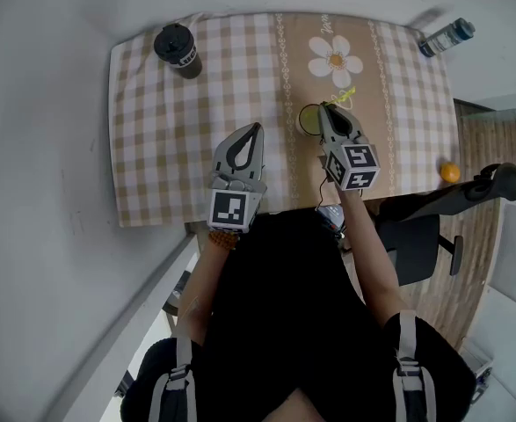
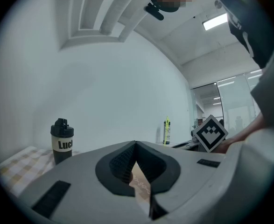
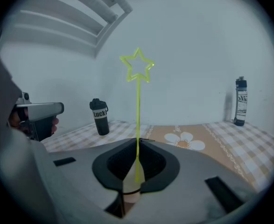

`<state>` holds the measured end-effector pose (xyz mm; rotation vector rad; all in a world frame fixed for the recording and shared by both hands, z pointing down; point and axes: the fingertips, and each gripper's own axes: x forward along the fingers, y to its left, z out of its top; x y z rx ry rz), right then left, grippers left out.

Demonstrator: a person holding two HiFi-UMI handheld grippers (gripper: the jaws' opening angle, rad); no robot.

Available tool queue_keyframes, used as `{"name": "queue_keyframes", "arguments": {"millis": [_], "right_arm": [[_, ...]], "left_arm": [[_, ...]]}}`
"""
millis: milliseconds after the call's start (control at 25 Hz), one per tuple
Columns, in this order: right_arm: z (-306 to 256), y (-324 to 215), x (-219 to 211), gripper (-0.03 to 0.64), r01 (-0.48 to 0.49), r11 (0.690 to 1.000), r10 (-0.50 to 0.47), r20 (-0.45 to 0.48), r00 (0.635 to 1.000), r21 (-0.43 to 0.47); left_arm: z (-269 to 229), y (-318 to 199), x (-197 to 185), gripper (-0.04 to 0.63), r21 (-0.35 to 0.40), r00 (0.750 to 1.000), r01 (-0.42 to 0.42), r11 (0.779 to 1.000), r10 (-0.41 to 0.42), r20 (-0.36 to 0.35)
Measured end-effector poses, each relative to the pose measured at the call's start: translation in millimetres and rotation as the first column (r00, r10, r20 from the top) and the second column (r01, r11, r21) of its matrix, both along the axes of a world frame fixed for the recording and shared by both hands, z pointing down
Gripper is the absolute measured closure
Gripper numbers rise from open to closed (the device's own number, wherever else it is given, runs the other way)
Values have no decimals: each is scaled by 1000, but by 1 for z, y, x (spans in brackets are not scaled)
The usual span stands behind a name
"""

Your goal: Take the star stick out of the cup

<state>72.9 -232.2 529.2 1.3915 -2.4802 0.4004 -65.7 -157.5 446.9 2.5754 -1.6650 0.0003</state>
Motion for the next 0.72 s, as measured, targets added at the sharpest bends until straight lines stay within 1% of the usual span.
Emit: {"name": "queue_keyframes", "arguments": {"millis": [160, 320, 720], "right_arm": [[-16, 7, 6, 603, -2, 999, 1, 34, 999, 36], [-34, 11, 10, 603, 4, 998, -7, 45, 999, 64], [-78, 23, 16, 603, 23, 992, -34, 85, 996, 121]], "left_arm": [[-1, -1, 3, 591, 4, 1000, -7, 1000, 7, -1], [-5, -2, 10, 591, 14, 1000, -24, 1000, 23, 4], [-34, -11, 30, 591, 78, 998, -65, 995, 64, 11]]}}
